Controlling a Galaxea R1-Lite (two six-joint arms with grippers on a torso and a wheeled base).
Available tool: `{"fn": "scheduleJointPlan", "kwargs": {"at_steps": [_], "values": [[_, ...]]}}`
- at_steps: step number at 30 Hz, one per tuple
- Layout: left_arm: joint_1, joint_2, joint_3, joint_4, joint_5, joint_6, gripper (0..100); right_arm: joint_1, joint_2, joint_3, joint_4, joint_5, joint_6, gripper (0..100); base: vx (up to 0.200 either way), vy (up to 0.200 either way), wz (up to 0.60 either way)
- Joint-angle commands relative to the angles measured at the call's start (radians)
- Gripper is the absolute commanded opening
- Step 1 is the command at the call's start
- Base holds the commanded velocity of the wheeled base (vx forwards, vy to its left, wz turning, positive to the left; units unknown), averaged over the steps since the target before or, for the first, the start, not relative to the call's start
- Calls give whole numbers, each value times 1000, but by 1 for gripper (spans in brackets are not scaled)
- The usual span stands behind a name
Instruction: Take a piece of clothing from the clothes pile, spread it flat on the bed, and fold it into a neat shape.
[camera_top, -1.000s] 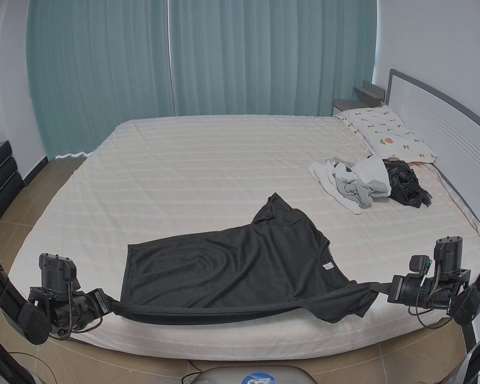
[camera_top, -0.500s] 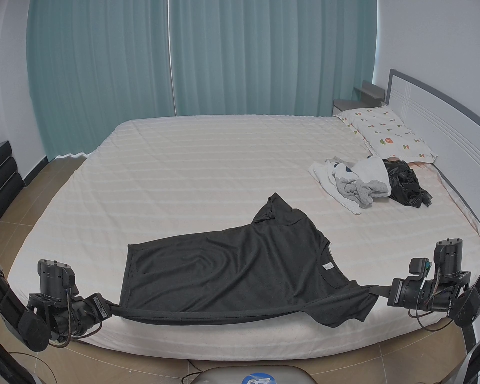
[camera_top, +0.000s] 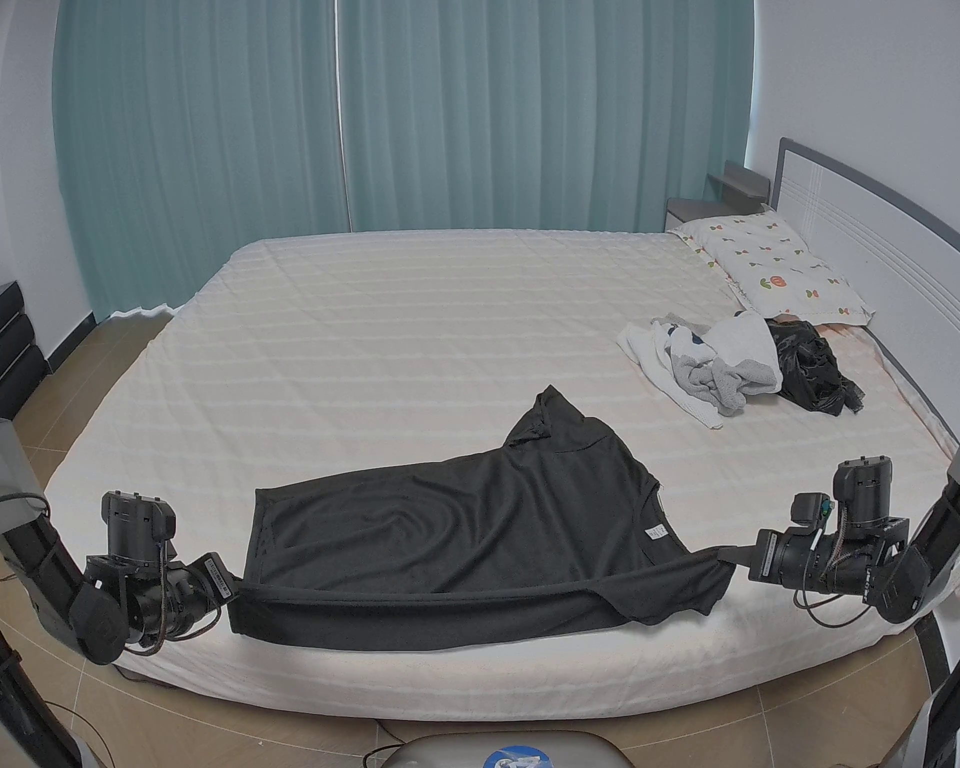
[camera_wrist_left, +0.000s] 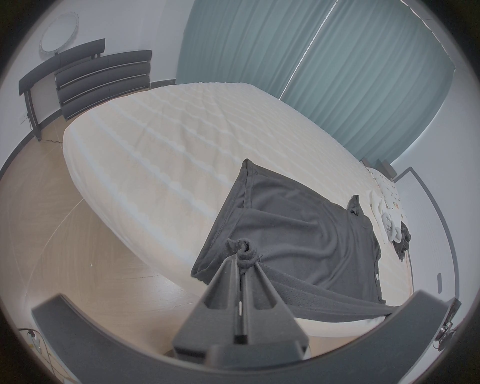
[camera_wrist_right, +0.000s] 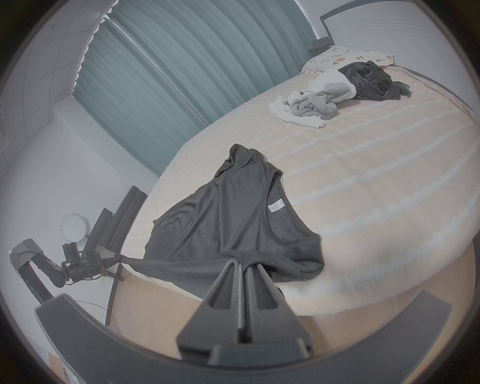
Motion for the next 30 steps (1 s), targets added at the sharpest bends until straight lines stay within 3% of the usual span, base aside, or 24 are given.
{"fn": "scheduleJointPlan", "kwargs": {"at_steps": [1, 16, 30], "values": [[13, 98, -66, -1, 2, -1, 0, 2, 113, -81, 0, -14, 1, 0, 0, 0, 0], [23, 230, -213, 1, 10, -42, 0, 31, 274, -262, 0, -69, 5, 0, 0, 0, 0], [28, 357, -305, -1, 14, -47, 0, 39, 380, -355, -1, -74, 8, 0, 0, 0, 0]]}}
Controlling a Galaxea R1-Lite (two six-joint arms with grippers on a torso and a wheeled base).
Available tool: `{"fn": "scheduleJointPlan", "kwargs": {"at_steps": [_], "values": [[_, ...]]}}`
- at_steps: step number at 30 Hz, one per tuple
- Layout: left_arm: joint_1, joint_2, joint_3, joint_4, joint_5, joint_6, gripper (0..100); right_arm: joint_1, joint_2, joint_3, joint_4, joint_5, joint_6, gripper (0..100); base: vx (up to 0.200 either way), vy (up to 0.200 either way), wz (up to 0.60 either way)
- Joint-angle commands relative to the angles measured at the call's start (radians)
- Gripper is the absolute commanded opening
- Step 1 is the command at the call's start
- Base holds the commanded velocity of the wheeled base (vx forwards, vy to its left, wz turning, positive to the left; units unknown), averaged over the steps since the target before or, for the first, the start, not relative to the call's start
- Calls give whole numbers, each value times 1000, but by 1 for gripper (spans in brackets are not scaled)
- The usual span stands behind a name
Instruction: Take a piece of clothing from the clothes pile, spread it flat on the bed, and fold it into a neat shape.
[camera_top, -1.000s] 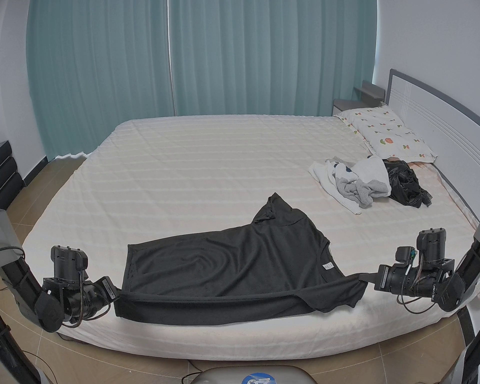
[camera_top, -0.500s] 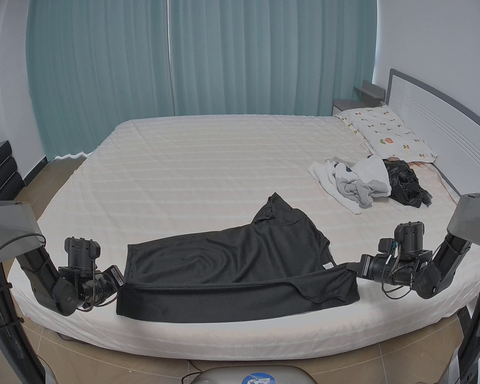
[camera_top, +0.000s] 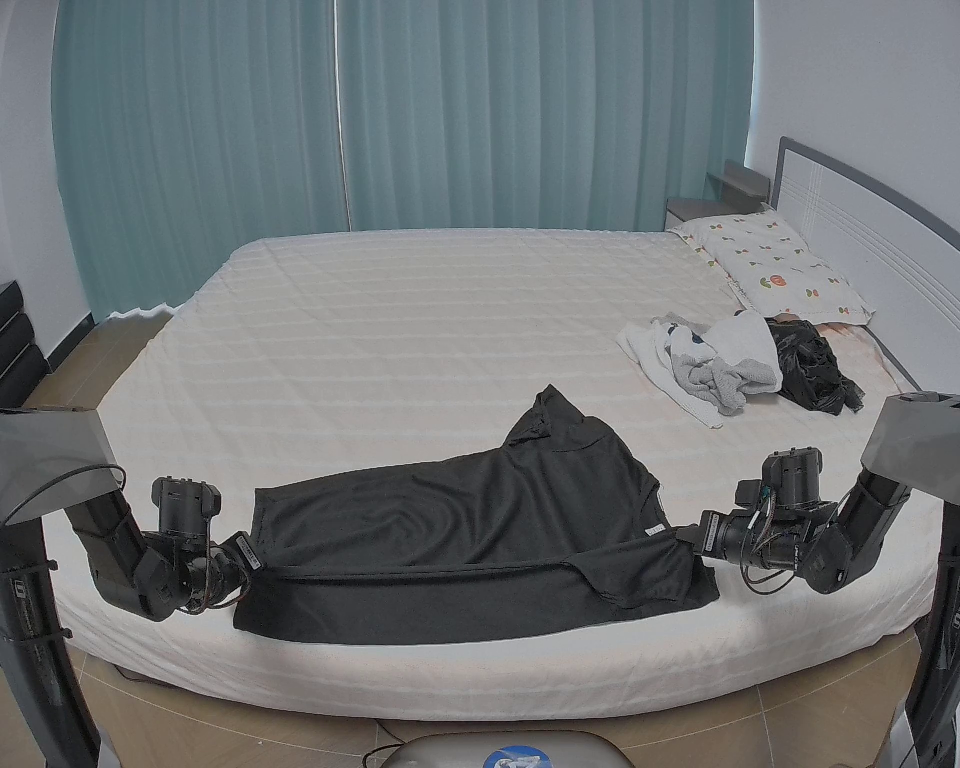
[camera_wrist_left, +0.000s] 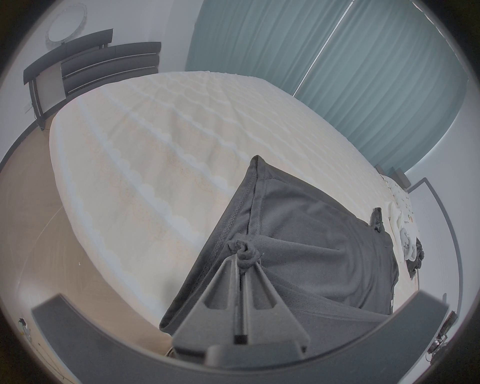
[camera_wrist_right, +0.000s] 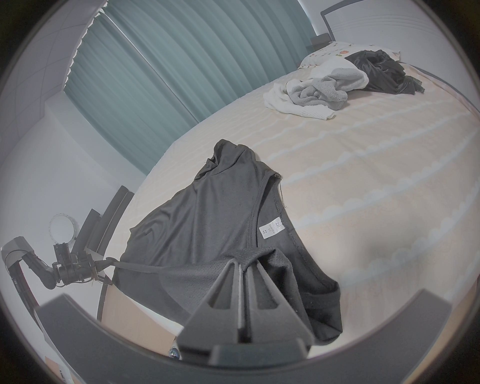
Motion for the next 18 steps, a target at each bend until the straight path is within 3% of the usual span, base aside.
{"fn": "scheduleJointPlan", "kwargs": {"at_steps": [1, 7, 10, 18], "values": [[2, 52, -28, 0, 0, -5, 0, 1, 60, -36, -2, -1, 0, 0, 0, 0, 0], [5, 74, -57, 0, 2, -41, 0, 2, 120, -44, -103, -8, 25, 0, 0, 0, 0], [13, 81, -62, 0, 2, -41, 0, 16, 169, -45, -194, -57, 57, 0, 0, 0, 0], [16, 84, -62, 0, 0, -43, 0, 30, 190, -59, -206, -68, 60, 0, 0, 0, 0]]}}
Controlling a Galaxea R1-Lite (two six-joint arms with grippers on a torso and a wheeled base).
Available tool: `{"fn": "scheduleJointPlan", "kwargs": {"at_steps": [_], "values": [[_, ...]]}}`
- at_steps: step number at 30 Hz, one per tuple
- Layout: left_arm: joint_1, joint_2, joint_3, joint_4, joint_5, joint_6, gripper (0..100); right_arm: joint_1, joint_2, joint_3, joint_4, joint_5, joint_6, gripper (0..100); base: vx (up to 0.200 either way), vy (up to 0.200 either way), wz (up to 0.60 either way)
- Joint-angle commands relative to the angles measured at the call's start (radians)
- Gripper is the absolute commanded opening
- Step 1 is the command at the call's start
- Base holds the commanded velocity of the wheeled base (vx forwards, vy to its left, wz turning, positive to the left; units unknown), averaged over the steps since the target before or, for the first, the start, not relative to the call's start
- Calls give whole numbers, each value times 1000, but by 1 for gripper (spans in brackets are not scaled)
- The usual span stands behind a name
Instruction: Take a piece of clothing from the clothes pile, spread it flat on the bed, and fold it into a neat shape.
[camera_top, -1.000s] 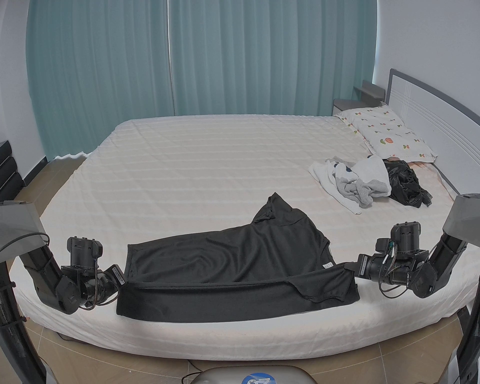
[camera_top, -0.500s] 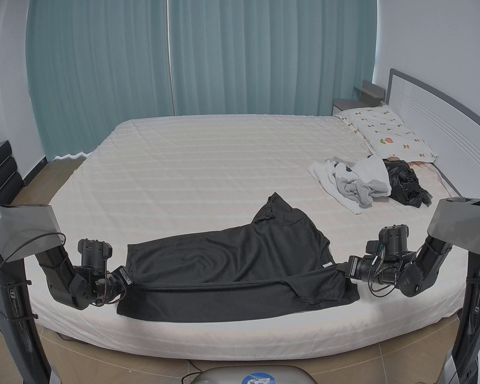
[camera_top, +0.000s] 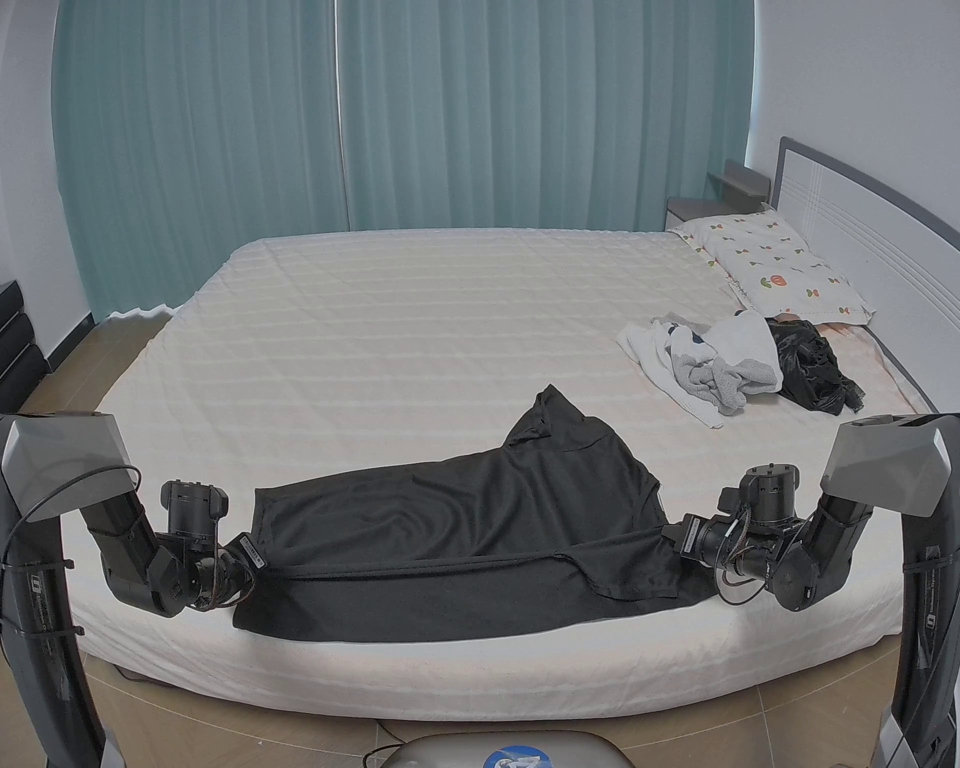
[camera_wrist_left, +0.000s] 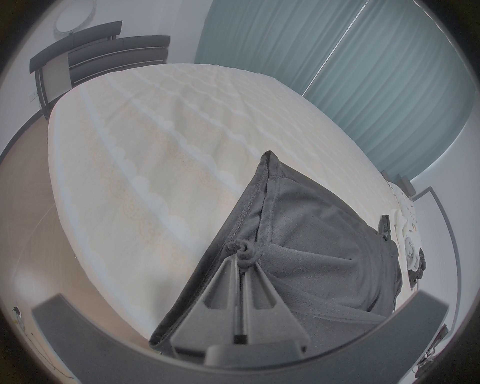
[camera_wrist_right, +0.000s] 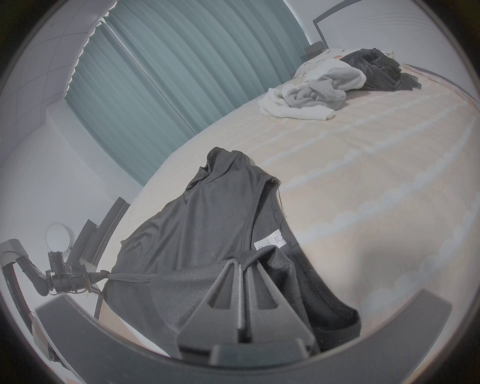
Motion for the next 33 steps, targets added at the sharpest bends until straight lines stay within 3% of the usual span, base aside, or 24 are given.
{"fn": "scheduleJointPlan", "kwargs": {"at_steps": [1, 6, 7, 9, 10, 18, 24, 29, 33], "values": [[-1, 6, -2, 1, 0, 0, 0, 7, 26, -5, -1, 0, 1, 0, 0, 0, 0], [-1, 26, -12, 0, -2, -2, 0, 11, 39, -15, -2, -6, 4, 0, 0, 0, 0], [-1, 32, -12, 0, 0, -2, 100, 11, 44, -17, -2, -8, 6, 0, 0, 0, 0], [-1, 34, -12, 0, 0, -2, 100, 11, 50, -18, -2, -9, 6, 0, 0, 0, 0], [-1, 32, -12, 0, 0, -2, 100, 11, 56, -18, -10, -8, 7, 100, 0, 0, 0], [4, -5, 17, 0, -3, -8, 100, 10, 36, 17, -122, -12, 87, 100, 0, 0, 0], [47, -124, 78, -2, -22, -28, 100, -33, -57, 58, -123, -12, 93, 100, 0, 0, 0], [70, -238, 113, 9, -106, -28, 100, -53, -136, 129, -116, -20, 93, 100, 0, 0, 0], [68, -252, 123, 9, -106, -28, 100, -53, -155, 177, -123, -49, 94, 100, 0, 0, 0]]}}
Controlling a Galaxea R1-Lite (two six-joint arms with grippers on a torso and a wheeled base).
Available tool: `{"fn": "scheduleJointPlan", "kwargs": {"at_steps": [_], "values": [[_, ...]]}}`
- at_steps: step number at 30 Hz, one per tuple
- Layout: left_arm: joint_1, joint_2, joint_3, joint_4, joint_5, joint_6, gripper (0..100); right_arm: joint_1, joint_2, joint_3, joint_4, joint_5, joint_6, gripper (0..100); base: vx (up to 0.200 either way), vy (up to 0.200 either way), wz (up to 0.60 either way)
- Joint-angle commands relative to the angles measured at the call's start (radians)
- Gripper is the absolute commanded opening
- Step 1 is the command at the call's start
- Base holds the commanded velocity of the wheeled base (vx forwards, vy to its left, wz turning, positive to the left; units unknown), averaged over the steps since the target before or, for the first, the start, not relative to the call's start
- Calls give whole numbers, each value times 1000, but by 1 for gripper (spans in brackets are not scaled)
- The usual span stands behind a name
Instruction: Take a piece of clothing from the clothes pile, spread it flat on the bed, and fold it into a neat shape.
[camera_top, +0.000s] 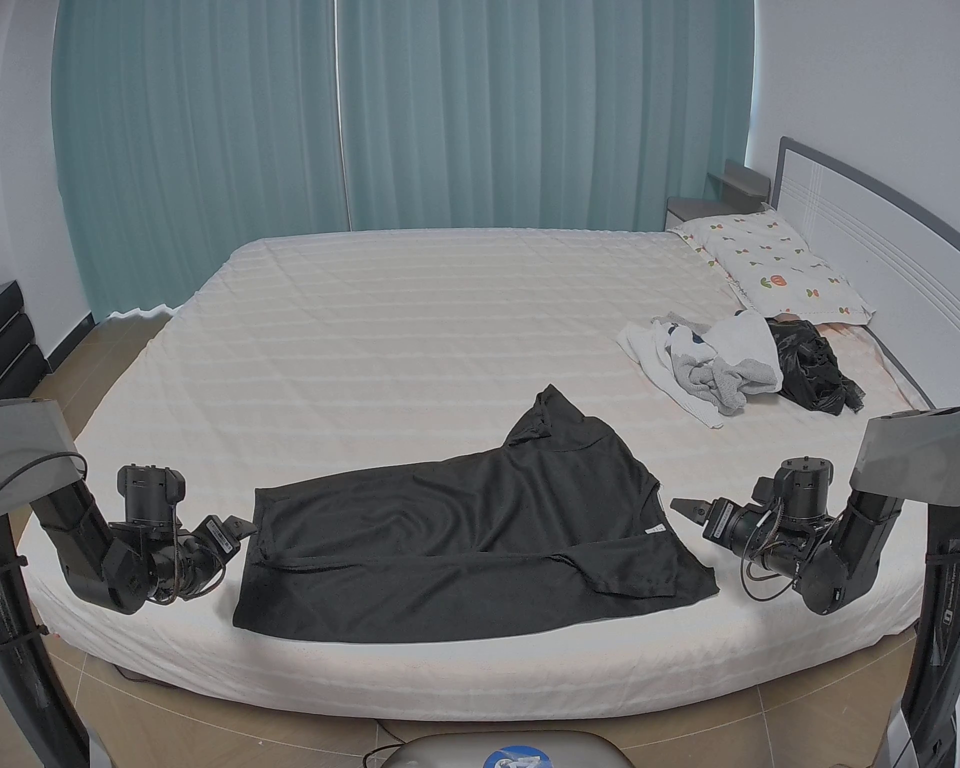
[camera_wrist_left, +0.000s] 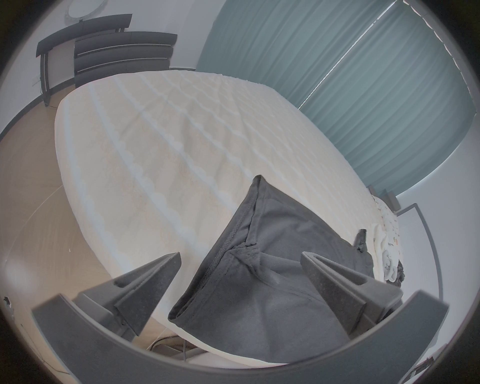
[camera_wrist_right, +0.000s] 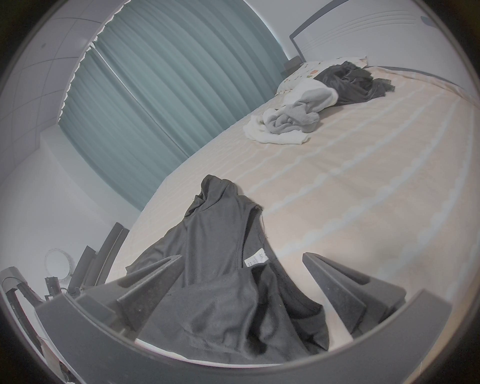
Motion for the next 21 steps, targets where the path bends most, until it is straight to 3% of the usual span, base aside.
{"fn": "scheduleJointPlan", "kwargs": {"at_steps": [1, 14, 18, 21], "values": [[7, -74, 29, -5, -12, 0, 100, -8, -70, 66, -3, -24, 2, 100, 0, 0, 0], [16, -63, 26, -10, -23, -8, 100, 15, -89, 109, 1, -32, 51, 100, 0, 0, 0], [19, -72, 11, -11, -50, -71, 100, 40, -79, 119, -2, -32, 88, 100, 0, 0, 0], [19, -71, 20, -10, -73, -71, 100, 61, -81, 120, 1, -44, 130, 100, 200, 0, 0]]}}
